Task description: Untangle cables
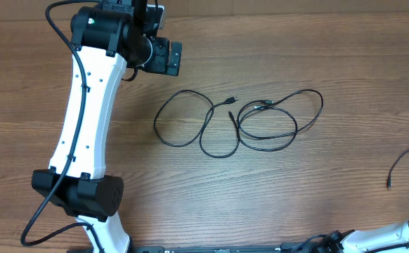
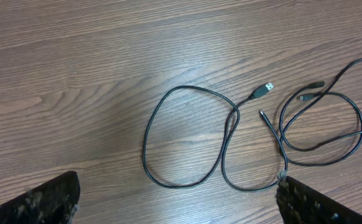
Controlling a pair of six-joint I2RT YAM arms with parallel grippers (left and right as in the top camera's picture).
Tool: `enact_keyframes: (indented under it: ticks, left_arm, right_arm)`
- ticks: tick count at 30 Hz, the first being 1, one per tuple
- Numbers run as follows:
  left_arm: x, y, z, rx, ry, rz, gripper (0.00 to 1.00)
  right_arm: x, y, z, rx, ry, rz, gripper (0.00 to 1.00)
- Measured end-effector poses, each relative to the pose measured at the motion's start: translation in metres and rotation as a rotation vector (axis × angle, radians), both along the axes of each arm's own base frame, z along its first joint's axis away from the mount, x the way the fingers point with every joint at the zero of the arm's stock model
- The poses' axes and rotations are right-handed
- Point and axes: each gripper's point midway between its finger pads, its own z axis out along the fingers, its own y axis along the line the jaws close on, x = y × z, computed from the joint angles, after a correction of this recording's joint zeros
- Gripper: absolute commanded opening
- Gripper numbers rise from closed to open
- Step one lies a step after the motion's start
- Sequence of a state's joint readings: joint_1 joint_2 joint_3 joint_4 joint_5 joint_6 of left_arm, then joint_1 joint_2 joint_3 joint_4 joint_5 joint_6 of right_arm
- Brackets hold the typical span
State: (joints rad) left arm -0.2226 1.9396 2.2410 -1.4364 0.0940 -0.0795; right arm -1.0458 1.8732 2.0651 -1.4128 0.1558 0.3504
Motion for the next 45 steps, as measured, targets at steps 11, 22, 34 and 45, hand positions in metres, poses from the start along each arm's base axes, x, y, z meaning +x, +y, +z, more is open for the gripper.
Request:
enact_keyframes:
  ticks: [11,22,34,45]
  left_arm:
    - [0.000,0.000,0.000,0.000,0.000,0.000,1.00]
    - [0.000,0.000,0.000,0.000,0.000,0.000,1.00]
    - [0.000,0.000,0.000,0.000,0.000,0.000,1.00]
    - [0.000,0.000,0.000,0.000,0.000,0.000,1.00]
  right_arm:
    - [-0.049,-0.016,-0.064,0.145,-0.088,-0.189,0.56]
    - [-0.038,-0.008,-0.072,0.215,-0.195,-0.182,0.94]
    - [0.073,0.050,-0.060,0.276,-0.333,0.340,1.00]
    - [0.191,0.200,-0.058,0.301,-0.261,0.961,1.00]
